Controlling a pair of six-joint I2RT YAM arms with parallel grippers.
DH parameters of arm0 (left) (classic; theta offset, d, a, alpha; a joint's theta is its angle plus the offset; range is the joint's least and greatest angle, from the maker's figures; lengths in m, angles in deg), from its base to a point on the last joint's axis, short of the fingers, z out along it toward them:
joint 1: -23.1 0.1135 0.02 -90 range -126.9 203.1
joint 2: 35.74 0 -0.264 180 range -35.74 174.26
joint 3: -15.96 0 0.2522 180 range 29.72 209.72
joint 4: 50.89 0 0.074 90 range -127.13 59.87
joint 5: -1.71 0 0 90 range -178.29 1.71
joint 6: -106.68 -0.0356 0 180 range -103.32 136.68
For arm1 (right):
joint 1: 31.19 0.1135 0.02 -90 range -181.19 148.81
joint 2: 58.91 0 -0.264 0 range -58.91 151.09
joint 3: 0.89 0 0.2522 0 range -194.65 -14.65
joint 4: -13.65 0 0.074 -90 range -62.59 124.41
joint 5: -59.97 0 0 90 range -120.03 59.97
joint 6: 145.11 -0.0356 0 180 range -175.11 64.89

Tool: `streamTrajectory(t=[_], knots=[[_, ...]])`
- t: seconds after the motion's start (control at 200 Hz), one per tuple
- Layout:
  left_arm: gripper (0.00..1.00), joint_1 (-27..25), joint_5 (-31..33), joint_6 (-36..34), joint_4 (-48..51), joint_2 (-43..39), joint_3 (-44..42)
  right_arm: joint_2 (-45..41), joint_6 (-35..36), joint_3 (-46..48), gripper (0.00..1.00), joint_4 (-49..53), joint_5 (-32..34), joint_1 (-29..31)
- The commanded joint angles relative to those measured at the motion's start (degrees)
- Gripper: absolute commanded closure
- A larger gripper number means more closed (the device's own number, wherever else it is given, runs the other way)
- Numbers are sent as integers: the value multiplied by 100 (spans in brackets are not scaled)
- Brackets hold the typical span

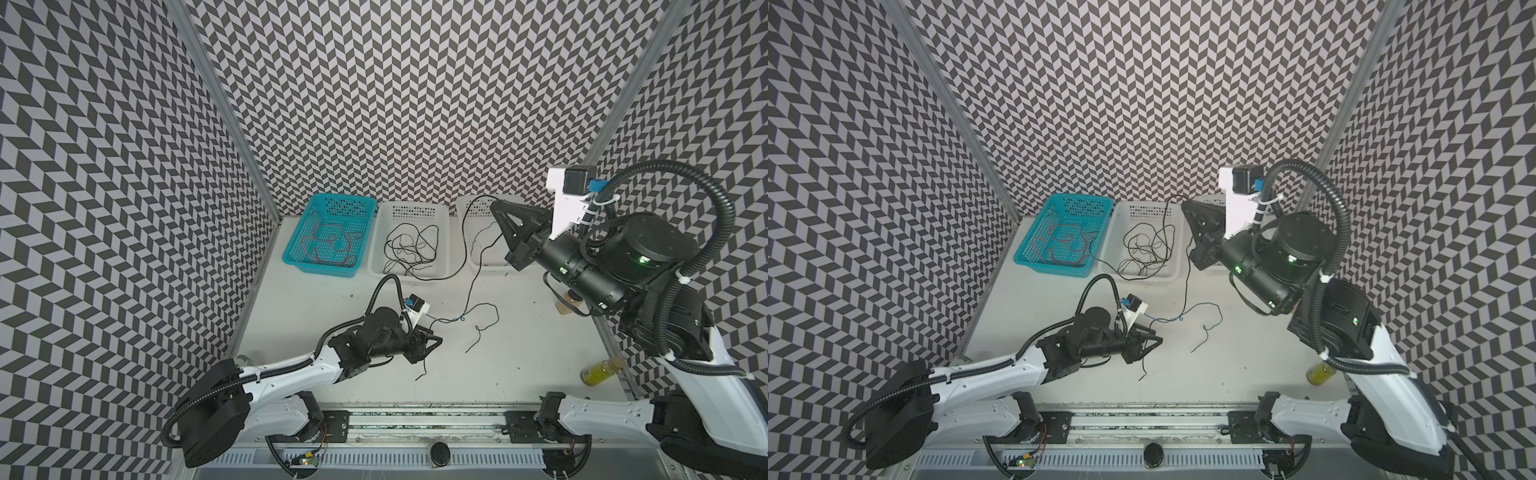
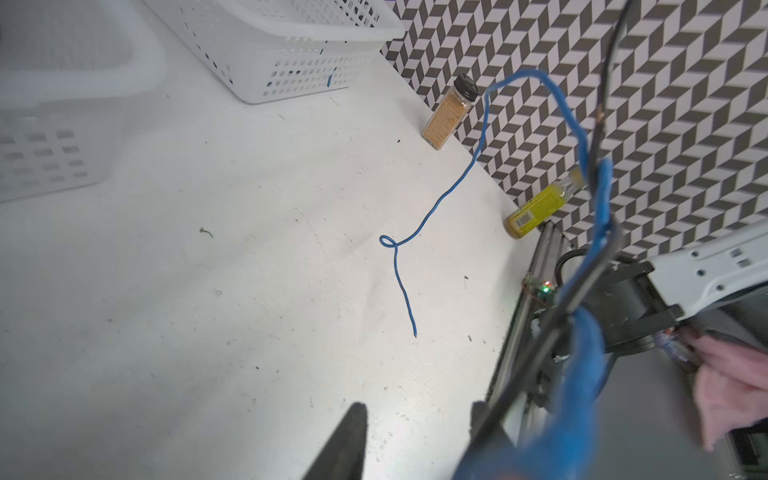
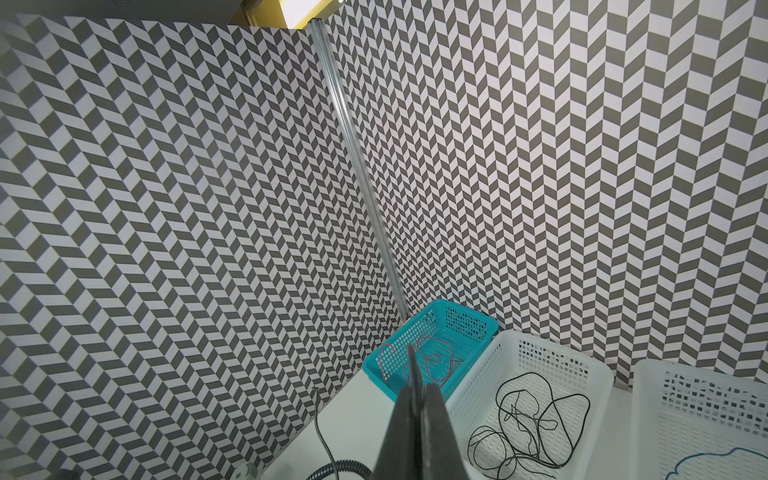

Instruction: Untangle the cables

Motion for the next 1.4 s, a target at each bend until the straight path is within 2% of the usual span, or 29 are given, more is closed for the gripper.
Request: streamTrajectory(t=[0.0,0.1,0.255,0.31,0.481,0.551,0.646,0.716,0.801,0.871,0.941,1.001,1.042,1.127,1.307,1.392], knots=[[75,-22,-26,-1,-76,-69,123,-11,-14,-149,100,-167,27,-12],[100,-9,183,80,172,-395,15,-54,240,-147,100,-181,410,-7],[100,73,713,421,910,-1306,-161,-192,898,106,100,-350,1410,-30],[100,122,871,523,1252,-1653,-175,-267,937,297,100,-388,1639,-99],[100,252,626,764,2098,-2381,85,-358,221,895,100,246,1282,-586],[100,259,444,757,2354,-2542,296,-415,-117,1274,100,465,906,-919],[100,292,223,596,2766,-2658,641,-433,-468,1688,100,712,-95,-1445],[100,348,70,369,3182,-2659,938,-478,-425,1962,100,736,-669,-1587],[100,460,-66,203,3537,-2687,1197,-658,-15,2327,100,617,-1162,-1606],[100,624,-292,202,3537,-2742,1246,-694,117,2494,90,722,-947,-1622],[100,815,-559,218,3495,-2739,1301,-624,247,2564,71,895,-857,-1656],[100,939,-652,204,3551,-2717,1380,-654,299,2618,54,876,-1247,-1659],[100,1015,-670,202,3591,-2682,1431,-739,312,2710,48,712,-1635,-1659],[100,1173,-801,320,3533,-2607,1520,-1078,178,3118,40,111,-2294,-1659],[100,1375,-883,801,3185,-2535,1684,-1488,-282,3940,37,-896,-4225,-1621],[100,1375,-881,1011,2991,-2483,1728,-1567,-654,4737,38,-1713,-4489,-1365]])
